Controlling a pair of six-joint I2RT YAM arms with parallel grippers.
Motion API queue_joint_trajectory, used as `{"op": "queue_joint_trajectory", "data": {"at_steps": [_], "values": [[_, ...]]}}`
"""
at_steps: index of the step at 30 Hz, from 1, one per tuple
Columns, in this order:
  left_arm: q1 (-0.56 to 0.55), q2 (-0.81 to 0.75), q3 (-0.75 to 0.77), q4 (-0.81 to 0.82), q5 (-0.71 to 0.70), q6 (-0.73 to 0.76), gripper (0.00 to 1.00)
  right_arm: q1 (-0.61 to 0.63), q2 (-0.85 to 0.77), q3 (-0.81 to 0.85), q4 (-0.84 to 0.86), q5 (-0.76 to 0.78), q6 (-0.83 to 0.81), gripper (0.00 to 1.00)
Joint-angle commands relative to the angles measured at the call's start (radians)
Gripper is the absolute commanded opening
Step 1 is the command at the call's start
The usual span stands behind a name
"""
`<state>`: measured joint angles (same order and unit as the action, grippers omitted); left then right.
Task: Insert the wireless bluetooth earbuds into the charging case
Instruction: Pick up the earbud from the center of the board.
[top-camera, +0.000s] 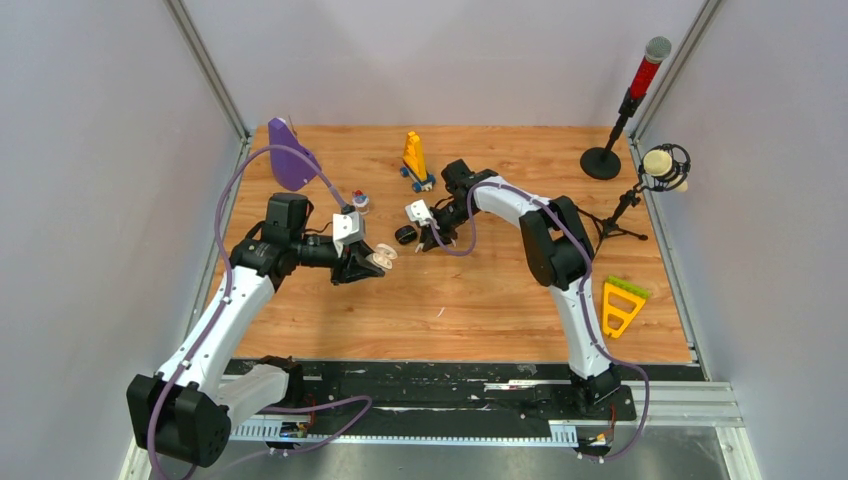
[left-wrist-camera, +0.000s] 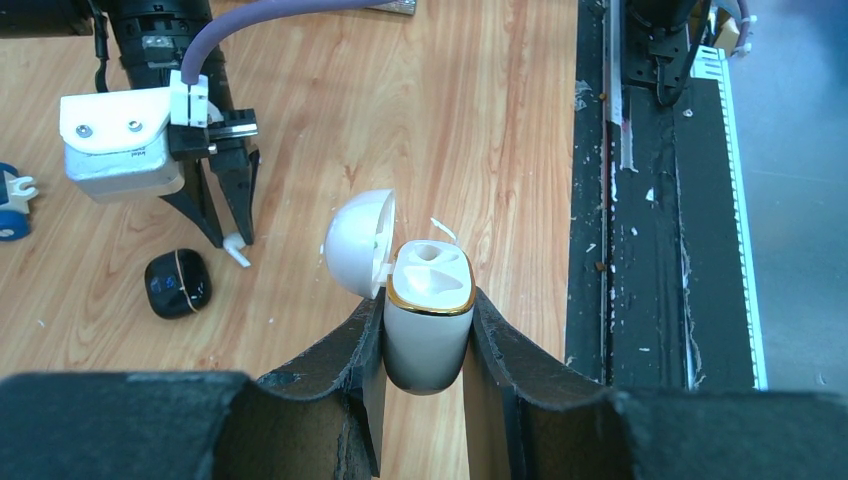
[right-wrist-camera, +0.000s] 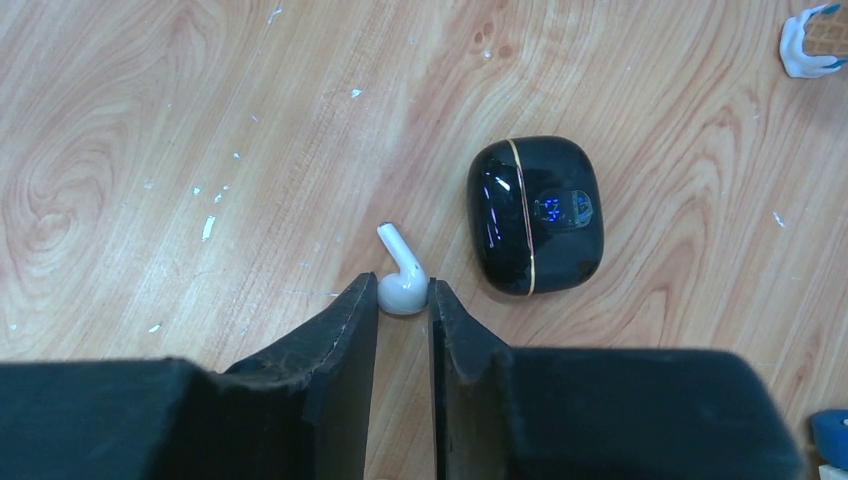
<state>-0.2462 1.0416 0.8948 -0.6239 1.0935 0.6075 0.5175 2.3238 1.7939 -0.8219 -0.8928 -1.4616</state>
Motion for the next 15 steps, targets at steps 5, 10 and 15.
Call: {"op": "queue_joint_trajectory", "data": {"at_steps": [5, 10, 15], "values": [[0.007, -0.001, -0.001, 0.024, 0.025, -0.008, 0.00, 0.000, -0.049, -0.023, -0.052, -0.067, 0.048, 0.11], [0.007, -0.007, -0.025, 0.081, -0.020, -0.044, 0.00, -0.008, -0.192, -0.063, -0.058, -0.111, 0.253, 0.11], [0.005, -0.013, -0.050, 0.198, -0.122, -0.119, 0.00, -0.019, -0.329, -0.087, -0.066, -0.106, 0.546, 0.10]]}}
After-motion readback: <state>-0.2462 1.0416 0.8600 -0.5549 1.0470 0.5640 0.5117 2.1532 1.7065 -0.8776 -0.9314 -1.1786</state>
